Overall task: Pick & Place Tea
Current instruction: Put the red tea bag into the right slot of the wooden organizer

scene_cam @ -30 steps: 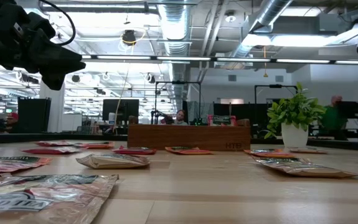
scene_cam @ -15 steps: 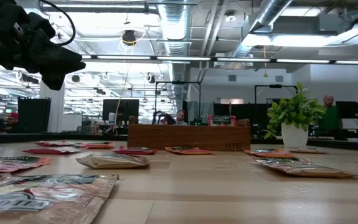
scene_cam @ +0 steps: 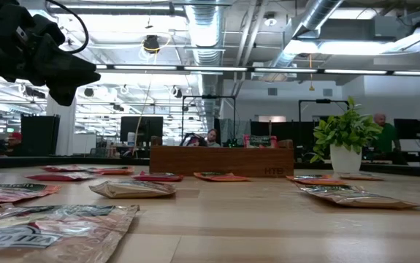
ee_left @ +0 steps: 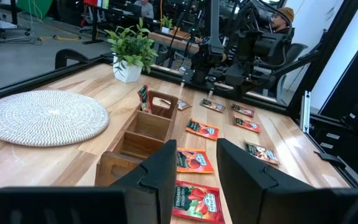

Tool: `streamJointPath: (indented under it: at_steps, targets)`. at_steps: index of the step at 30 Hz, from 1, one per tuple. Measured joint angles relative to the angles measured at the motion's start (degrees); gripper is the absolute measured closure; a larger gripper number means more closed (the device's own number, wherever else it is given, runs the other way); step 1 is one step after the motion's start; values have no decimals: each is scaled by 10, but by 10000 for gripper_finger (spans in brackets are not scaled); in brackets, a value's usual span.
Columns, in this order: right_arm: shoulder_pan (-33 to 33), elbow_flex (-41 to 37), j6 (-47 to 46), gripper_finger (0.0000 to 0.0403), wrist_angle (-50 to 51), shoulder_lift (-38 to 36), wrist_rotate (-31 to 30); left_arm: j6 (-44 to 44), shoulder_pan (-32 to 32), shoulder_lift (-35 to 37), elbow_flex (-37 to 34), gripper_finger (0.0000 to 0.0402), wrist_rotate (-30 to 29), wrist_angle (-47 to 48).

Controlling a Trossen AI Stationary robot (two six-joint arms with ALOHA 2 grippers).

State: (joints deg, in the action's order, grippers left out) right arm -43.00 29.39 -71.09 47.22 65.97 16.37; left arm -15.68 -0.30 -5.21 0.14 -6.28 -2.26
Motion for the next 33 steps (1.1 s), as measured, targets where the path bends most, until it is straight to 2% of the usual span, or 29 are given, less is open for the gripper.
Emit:
streamJointPath:
  at_steps: [9, 16, 20, 27, 33]
  targets:
    - [0, -17, -6, 263, -19, 16, -13, 0, 0, 0, 0, 296, 0, 0]
    - [13, -32, -6, 240, -65, 69, -1, -1, 0, 0, 0, 296, 0, 0]
    - [23, -31, 11, 272, -65, 83, 18, -2, 0, 0, 0, 296, 0, 0]
    - [35, -37, 27, 390, -64, 71, 25, -2, 0, 0, 0, 296, 0, 0]
    - [35, -37, 6, 400, -43, 46, 22, -2, 0, 0, 0, 296, 0, 0]
